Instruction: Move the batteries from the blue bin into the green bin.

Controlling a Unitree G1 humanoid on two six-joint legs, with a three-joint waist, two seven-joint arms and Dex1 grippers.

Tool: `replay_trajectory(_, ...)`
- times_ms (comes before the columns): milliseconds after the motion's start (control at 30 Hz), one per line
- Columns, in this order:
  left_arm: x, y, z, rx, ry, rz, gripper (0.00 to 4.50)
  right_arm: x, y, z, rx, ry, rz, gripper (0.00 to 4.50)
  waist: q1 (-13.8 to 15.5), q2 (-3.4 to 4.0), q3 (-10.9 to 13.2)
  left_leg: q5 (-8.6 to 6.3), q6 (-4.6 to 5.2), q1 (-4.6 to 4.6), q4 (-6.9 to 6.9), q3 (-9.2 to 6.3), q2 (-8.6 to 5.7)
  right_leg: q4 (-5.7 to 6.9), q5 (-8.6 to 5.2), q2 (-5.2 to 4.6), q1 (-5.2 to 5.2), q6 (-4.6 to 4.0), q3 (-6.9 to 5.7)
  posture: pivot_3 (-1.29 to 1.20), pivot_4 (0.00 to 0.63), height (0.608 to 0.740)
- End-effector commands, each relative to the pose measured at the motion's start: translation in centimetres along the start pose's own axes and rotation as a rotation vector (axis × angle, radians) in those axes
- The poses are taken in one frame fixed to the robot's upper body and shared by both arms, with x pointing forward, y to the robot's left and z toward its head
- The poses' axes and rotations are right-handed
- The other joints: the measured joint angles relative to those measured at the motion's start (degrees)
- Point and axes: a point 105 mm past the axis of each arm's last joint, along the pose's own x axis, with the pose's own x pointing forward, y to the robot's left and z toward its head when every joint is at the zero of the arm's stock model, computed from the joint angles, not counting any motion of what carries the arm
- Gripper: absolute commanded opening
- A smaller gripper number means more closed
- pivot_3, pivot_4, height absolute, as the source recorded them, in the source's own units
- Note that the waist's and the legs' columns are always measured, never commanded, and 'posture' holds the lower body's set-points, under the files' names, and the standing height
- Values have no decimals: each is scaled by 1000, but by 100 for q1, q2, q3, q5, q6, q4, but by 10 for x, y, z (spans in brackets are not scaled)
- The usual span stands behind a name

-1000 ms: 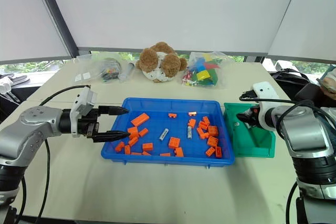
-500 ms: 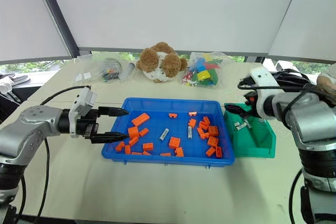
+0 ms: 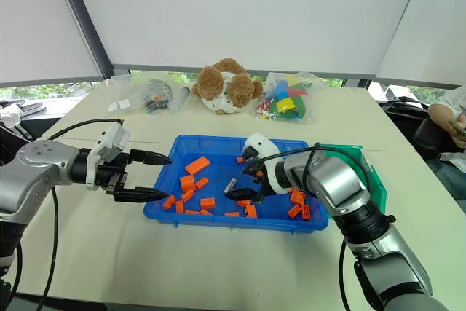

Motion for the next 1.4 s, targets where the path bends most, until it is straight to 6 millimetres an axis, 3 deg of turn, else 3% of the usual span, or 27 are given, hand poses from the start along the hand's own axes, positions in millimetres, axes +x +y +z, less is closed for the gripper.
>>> replay_trajectory(33,-5,0,3,46,20,14,4500,15,-1,4,-92,4,-4,4430,-6,0,0,0,0,0,0,1,0,0,0,0,-2,0,0,0,150,727)
replay_trajectory(233,-7,-2,0,49,40,26,4500,33,-20,-3,-126,36,-89,4430,-17,0,0,4,-6,-2,0,1,0,2,0,1,-5,0,1,0,150,727)
replay_trajectory(567,-8,-3,-1,51,48,38,4500,50,-19,-3,-130,35,-86,4430,-18,0,0,9,-16,-2,-1,1,1,3,0,1,-5,1,0,0,150,727)
replay_trajectory(667,-7,-2,-1,53,47,40,4500,52,-18,-2,-124,30,-85,3637,-17,0,0,10,-17,-2,-1,1,1,3,0,1,-5,1,0,0,150,727)
replay_trajectory(767,-7,-1,1,55,39,49,4500,54,-17,-2,-123,28,-83,2192,-17,0,0,10,-17,-2,-1,1,1,4,0,1,-5,1,0,0,150,727)
replay_trajectory(900,-7,3,11,56,-19,70,4500,49,-18,3,-129,15,-94,2157,-11,0,0,10,-17,-2,-1,1,1,4,0,1,-5,1,0,0,150,727)
replay_trajectory(1000,-5,10,28,54,-108,95,4500,29,-23,19,-140,-24,-133,2157,16,0,0,10,-17,-2,0,1,1,4,0,0,-3,1,-1,0,150,727)
replay_trajectory(1133,-1,16,46,75,-182,104,4500,-24,-36,36,-105,-101,-231,2157,26,0,0,10,-17,-11,4,-1,0,3,1,-1,-7,2,-2,0,150,727)
replay_trajectory(1267,4,16,56,95,-219,84,4500,-88,-60,20,-32,-91,-406,2157,23,0,0,10,-17,-11,2,-2,0,3,1,-1,-6,2,-3,0,150,727)
replay_trajectory(1400,5,15,60,100,-236,65,4500,-136,-69,0,21,-47,-536,2157,16,0,0,8,-14,-11,1,-2,0,0,0,-1,-6,1,-2,0,150,727)
